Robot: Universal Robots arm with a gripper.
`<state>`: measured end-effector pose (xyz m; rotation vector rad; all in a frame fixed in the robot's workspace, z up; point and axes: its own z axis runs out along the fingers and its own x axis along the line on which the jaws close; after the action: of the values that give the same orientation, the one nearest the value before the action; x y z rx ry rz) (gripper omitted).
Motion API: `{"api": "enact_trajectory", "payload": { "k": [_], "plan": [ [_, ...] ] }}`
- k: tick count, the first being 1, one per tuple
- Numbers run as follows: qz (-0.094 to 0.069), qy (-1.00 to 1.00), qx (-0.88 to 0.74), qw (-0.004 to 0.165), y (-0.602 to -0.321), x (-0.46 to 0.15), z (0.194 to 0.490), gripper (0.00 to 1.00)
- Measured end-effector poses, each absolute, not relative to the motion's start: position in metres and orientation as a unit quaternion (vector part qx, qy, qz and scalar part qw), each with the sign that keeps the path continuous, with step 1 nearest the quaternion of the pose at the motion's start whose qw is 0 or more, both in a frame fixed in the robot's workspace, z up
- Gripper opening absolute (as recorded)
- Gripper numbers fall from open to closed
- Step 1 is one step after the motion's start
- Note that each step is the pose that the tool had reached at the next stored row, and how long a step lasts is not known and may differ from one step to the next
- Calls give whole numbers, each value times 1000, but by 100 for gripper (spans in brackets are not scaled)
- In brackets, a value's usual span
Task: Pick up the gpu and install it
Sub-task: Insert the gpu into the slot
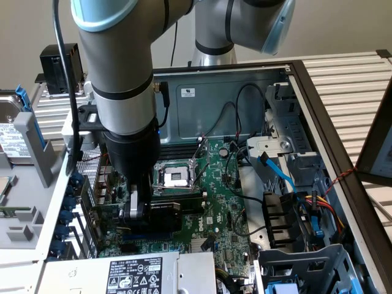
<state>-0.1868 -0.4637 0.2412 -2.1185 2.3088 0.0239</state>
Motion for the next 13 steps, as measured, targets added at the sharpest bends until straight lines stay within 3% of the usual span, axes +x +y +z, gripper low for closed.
{"api": "enact_trajectory", "payload": {
  "k": [13],
  "plan": [
    [8,737,-676,4,-464,-187,241,28]
  ]
}}
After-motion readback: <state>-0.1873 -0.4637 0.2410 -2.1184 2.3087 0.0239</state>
